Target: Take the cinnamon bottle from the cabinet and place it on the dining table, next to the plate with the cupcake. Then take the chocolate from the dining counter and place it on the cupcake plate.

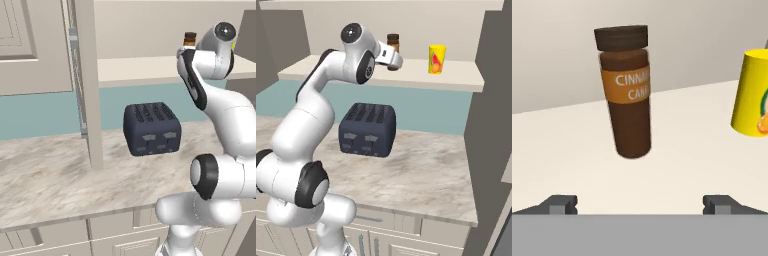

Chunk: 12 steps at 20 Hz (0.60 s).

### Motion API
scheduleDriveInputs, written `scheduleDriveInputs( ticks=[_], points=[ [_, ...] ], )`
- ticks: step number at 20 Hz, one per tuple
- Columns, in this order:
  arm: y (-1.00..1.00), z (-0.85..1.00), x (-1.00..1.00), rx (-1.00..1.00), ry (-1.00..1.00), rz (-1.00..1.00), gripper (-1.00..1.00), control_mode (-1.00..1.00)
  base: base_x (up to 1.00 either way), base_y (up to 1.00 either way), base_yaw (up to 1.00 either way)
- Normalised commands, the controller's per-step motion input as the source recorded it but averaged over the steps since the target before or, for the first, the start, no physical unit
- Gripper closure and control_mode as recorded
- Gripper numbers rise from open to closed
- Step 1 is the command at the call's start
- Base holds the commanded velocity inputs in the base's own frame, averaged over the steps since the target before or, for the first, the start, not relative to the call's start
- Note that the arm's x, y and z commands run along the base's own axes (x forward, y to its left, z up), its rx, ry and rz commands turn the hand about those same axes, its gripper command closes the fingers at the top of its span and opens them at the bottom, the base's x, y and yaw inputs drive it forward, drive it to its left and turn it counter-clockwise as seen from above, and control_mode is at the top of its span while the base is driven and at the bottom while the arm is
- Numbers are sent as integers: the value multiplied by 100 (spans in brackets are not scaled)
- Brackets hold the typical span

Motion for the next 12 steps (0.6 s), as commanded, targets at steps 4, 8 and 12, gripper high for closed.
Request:
scheduleDriveInputs(
  ticks=[4, 8, 12],
  points=[
    [-8, -16, 42, 0, 1, 3, -100, -100, 0, 0, 0],
    [-5, -6, 48, 0, 3, 4, -100, -100, 0, 0, 0],
    [-1, -1, 46, 0, 8, 3, -100, -100, 0, 0, 0]
  ],
)
